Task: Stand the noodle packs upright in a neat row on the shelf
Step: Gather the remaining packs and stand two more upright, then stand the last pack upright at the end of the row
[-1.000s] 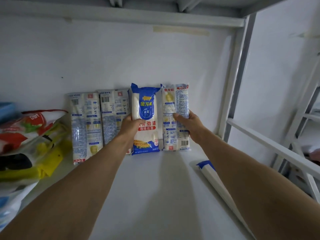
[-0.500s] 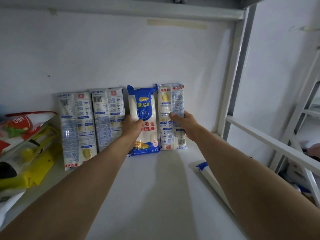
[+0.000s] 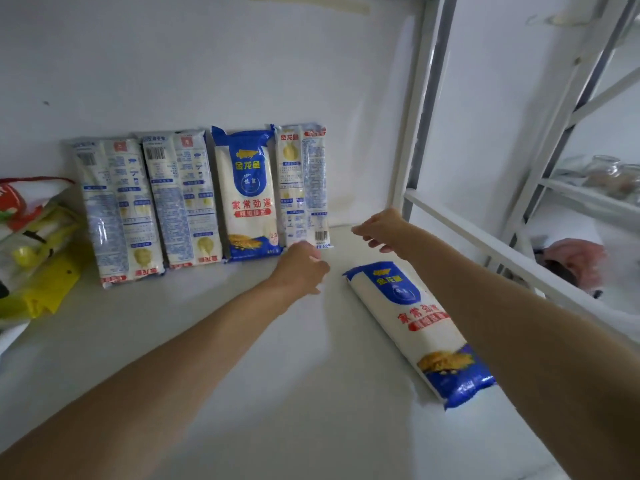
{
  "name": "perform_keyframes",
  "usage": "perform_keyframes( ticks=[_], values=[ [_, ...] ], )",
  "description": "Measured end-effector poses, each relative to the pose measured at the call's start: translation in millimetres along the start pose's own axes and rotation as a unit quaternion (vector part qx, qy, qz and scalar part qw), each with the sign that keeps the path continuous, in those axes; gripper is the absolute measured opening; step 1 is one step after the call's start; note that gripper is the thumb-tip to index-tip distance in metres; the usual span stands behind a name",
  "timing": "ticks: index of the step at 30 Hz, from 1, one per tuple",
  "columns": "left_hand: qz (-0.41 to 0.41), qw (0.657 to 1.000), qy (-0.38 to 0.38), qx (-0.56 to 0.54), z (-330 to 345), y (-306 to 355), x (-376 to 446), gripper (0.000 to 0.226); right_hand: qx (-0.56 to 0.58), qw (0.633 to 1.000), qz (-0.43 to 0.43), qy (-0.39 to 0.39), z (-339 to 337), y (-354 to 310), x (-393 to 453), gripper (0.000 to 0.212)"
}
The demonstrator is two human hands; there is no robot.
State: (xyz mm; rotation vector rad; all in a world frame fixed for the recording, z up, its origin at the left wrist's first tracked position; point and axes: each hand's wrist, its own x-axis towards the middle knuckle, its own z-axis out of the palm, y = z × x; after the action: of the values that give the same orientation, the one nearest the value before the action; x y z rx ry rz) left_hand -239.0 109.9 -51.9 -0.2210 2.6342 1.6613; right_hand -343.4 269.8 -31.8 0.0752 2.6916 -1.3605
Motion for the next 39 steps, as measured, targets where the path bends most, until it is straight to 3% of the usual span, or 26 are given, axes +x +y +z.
perform_keyframes(
  ticks=[2,4,9,14,19,23,25,30,35,39],
  values=[
    [-0.092,0.99,-0.095,-0.043,18.4,10.5,-22.6,0.019,-0.052,0.998,0.014,-0.02,-17.1,14.9,-15.7,0.038],
    [-0.118,0.985,-0.118,-0.044,32.1,17.9,-36.8,0.031,-0.098,0.994,0.029,-0.033,-34.5,29.5,-30.9,0.045],
    [-0.177,0.974,-0.133,-0.049,56.8,40.9,-64.5,0.036,-0.179,0.974,0.096,-0.099,-62.0,51.2,-70.2,0.056],
    [-0.228,0.96,-0.13,-0.097,73.7,63.6,-89.7,0.012,-0.166,0.961,0.164,-0.151,-64.2,57.3,-101.7,0.058],
    [-0.255,0.956,-0.094,-0.113,92.6,59.6,-85.1,0.012,-0.174,0.958,0.163,-0.158,-66.6,61.4,-112.9,0.063],
    [-0.237,0.959,-0.071,-0.14,105.1,50.5,-78.8,0.01,-0.164,0.955,0.17,-0.179,-64.8,64.0,-111.1,0.072],
    [-0.225,0.961,-0.051,-0.15,108.8,45.3,-77.4,0.023,-0.142,0.955,0.176,-0.192,-63.9,66.2,-111.1,0.072],
    [-0.164,0.983,0.029,-0.071,105.3,43.5,-71.8,0.038,-0.01,0.963,0.181,-0.198,-61.5,76.2,-113.1,0.04],
    [-0.146,0.984,0.088,-0.051,92.1,38.6,-52.7,0.051,0.041,0.984,0.118,-0.125,-42.9,73.5,-97.0,0.045],
    [-0.102,0.984,0.124,-0.072,81.9,45.1,-26.2,0.045,0.112,0.99,0.061,-0.068,-34.9,57.8,-77.8,0.042]
  ],
)
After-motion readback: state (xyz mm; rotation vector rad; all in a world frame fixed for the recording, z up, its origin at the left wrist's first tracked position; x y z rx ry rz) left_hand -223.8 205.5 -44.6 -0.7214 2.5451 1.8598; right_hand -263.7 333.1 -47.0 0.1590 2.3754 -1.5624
